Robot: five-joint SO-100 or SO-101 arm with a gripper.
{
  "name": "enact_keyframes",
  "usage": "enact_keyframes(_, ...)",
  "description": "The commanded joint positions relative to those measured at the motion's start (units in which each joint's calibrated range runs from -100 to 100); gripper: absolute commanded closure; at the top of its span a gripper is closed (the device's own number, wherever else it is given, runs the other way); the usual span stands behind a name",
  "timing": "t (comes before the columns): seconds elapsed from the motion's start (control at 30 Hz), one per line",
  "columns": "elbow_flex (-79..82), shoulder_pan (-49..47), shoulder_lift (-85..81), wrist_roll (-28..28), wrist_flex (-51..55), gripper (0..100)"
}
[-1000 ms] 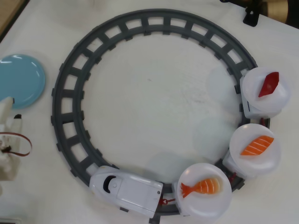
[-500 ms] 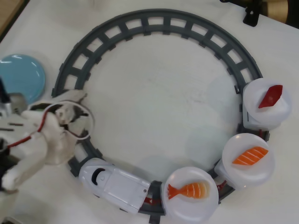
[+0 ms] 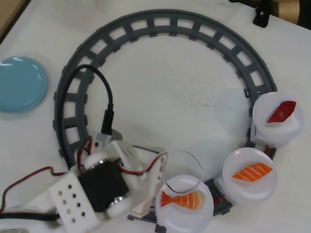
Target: Pick up the sushi from the Shinkansen and put it on the blue dish
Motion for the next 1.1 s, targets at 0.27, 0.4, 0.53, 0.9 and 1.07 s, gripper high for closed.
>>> enact_keyframes(0.27, -5.29, 8.37, 0.41, 3.21, 13.10, 83)
enact_keyframes(0.4, -0.51, 9.42, 1.15, 5.51, 13.02, 83)
enact_keyframes(0.53, 3.18, 8.81, 1.24, 8.02, 11.91, 76)
enact_keyframes(0.9, 8.41, 8.81, 1.32, 7.65, 4.44, 74)
enact_keyframes(1.07, 12.83, 9.16, 1.32, 7.60, -0.15, 74)
